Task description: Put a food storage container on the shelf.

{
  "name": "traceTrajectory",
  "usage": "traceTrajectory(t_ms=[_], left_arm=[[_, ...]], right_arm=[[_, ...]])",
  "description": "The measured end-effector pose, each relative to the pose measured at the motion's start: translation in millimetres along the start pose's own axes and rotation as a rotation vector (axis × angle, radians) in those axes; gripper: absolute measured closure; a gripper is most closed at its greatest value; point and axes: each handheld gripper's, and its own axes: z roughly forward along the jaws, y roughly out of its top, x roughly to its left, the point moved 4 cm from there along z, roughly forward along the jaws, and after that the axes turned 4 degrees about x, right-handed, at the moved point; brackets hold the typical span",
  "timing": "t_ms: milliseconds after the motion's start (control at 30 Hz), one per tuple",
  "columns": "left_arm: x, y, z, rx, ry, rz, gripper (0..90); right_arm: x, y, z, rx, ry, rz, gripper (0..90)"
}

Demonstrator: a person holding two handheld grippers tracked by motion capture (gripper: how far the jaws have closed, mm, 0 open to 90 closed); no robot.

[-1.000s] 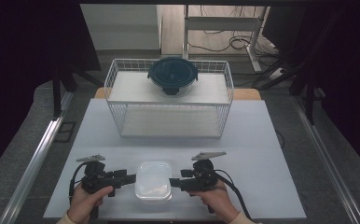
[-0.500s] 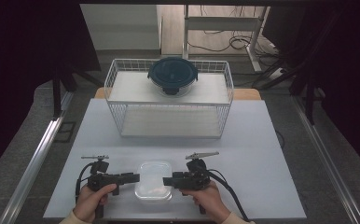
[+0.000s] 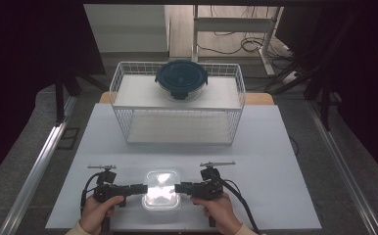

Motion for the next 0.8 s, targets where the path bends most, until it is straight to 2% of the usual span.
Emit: traceTrajectory(t_ms=[133,267,467,567,667,800], left_arm=[[-4.8,-0.9,-2.1,-0.016,0.007,0.022,69.4],[-11.4,-0.7,-4.7,-0.04,0.035,0.06,71.7],[-13.7,-1.1,-8.7,-0.069,0.024,0.077,75.1],[-16.9,-0.6,-12.4,-0.093,0.026,0.095,78.7],[-17.3,-1.0,-11.8,-0.092,0.036,0.104,79.2],[-18.1,-1.1,-11.7,-0.09,0.035,0.113,79.2]], right_arm=[[2.3,-1.8,-4.0,-0.014,0.003,0.001,69.0],[5.5,-1.7,-9.4,-0.032,0.008,-0.013,72.9],[8.3,-2.3,-14.2,-0.048,0.022,-0.026,76.4],[10.2,-2.4,-16.5,-0.068,0.011,-0.05,79.4],[13.6,-1.8,-18.0,-0.079,-0.009,-0.09,79.9],[13.7,-1.4,-18.7,-0.079,-0.012,-0.101,79.9]])
